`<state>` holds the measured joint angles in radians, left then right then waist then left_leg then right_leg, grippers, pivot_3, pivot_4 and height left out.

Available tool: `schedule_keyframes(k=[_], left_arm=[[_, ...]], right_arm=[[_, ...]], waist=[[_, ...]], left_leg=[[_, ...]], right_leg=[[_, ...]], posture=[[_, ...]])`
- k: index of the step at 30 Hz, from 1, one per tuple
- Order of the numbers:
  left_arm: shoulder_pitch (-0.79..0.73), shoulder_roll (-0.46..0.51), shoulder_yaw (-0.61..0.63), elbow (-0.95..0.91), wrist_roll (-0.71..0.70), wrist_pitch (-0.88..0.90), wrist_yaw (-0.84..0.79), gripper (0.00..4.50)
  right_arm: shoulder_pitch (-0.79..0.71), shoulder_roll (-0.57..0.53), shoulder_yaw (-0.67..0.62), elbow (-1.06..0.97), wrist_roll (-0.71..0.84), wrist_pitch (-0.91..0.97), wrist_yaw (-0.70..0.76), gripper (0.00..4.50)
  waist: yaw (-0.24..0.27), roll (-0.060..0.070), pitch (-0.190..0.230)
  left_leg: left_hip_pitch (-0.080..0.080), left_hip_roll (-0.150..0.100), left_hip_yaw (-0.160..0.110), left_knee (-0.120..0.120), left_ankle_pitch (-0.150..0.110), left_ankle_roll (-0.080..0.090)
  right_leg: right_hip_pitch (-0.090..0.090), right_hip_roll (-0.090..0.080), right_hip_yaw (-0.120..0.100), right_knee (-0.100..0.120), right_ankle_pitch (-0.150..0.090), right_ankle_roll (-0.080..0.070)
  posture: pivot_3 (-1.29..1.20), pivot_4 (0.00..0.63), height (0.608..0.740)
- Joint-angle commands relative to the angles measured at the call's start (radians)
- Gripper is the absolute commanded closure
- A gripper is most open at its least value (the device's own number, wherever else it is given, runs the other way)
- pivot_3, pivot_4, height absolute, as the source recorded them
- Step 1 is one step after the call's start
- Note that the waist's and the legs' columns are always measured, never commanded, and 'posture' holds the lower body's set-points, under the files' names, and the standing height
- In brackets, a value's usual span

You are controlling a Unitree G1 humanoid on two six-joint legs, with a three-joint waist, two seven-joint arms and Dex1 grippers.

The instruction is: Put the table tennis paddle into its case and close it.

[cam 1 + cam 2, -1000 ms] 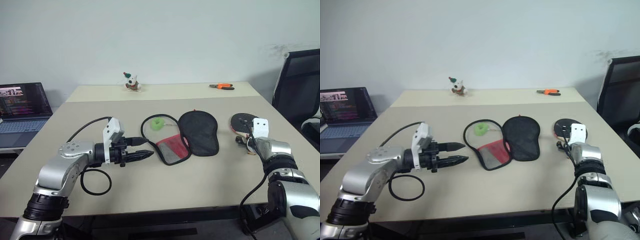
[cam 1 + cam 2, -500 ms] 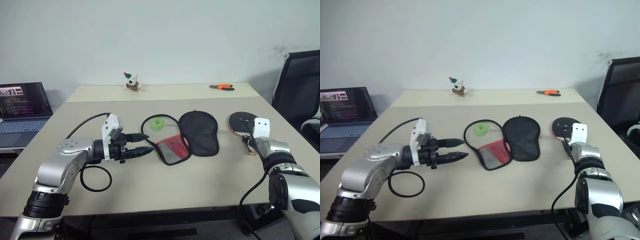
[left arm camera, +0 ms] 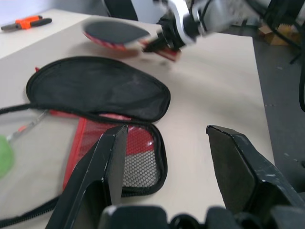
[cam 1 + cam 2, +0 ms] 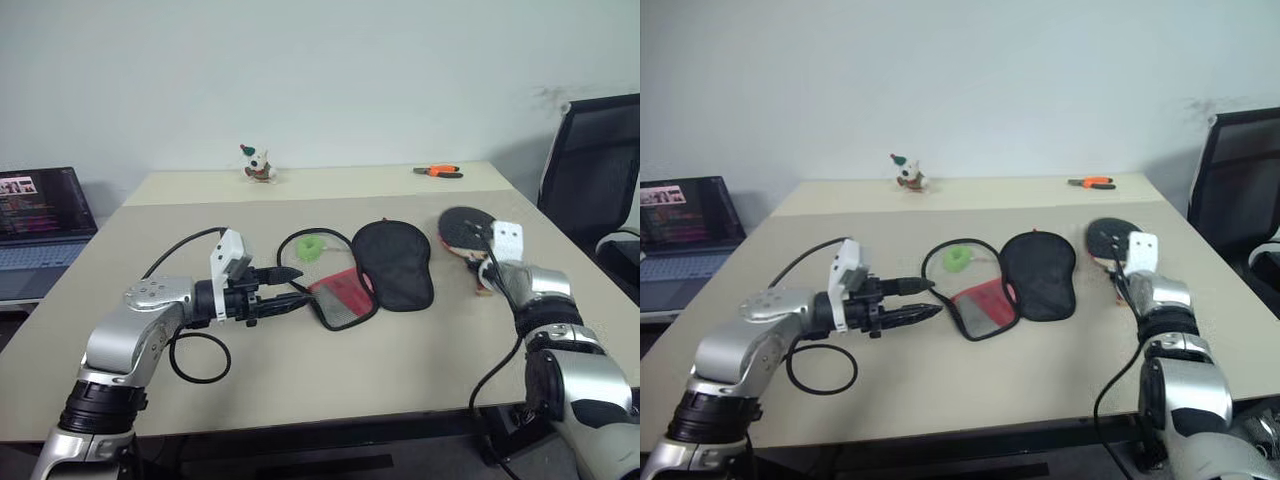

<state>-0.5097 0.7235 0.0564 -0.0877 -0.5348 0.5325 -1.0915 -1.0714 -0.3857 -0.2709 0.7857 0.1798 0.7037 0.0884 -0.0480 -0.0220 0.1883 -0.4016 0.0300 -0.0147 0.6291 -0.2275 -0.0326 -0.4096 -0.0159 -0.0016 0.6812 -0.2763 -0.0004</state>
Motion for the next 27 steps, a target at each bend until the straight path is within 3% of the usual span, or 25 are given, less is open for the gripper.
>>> schedule_keyframes(k=[1, 5, 10, 17, 27], left_arm=[[0.013, 0.018, 0.043, -0.047, -0.014, -0.007, 0.011, 1.62], [0.023, 0.012, 0.043, -0.059, -0.016, -0.004, 0.024, 1.62], [0.017, -0.007, 0.031, -0.066, -0.014, -0.001, 0.042, 1.62], [0.016, -0.007, 0.031, -0.066, -0.013, -0.003, 0.045, 1.62], [0.016, -0.008, 0.029, -0.063, -0.012, -0.005, 0.043, 1.62]], right_arm=[[0.005, 0.052, 0.009, -0.243, 0.048, 0.121, -0.010, 3.37], [0.038, 0.152, 0.019, -0.373, 0.073, 0.220, -0.039, 3.37], [0.075, 0.238, 0.061, -0.369, 0.053, 0.192, -0.062, 3.37], [0.077, 0.262, 0.103, -0.269, 0.013, 0.096, -0.065, 3.37], [0.111, 0.279, 0.103, -0.283, 0.007, 0.133, -0.075, 3.37]], waist=[[0.002, 0.000, 0.000], [0.005, 0.000, 0.000], [0.016, 0.000, 0.000], [0.017, 0.000, 0.000], [0.014, 0.000, 0.000]], left_leg=[[0.000, 0.000, 0.000, 0.000, 0.000, 0.000], [0.000, 0.000, 0.000, 0.000, 0.000, 0.000], [0.000, -0.001, -0.001, 0.001, 0.000, 0.000], [-0.002, -0.002, -0.002, 0.001, 0.000, 0.000], [-0.001, -0.001, -0.001, 0.000, 0.000, 0.000]], right_leg=[[0.000, 0.000, 0.000, 0.000, 0.000, 0.000], [0.000, -0.002, 0.000, 0.000, 0.000, 0.000], [0.000, -0.001, -0.001, 0.001, 0.000, 0.000], [0.000, -0.002, -0.002, -0.001, 0.000, 0.000], [0.000, -0.001, -0.002, 0.000, 0.000, 0.000]], posture=[[0.00, 0.150, 0.740], [0.00, 0.150, 0.740], [0.00, 0.150, 0.740], [0.00, 0.150, 0.740], [0.00, 0.150, 0.740]])
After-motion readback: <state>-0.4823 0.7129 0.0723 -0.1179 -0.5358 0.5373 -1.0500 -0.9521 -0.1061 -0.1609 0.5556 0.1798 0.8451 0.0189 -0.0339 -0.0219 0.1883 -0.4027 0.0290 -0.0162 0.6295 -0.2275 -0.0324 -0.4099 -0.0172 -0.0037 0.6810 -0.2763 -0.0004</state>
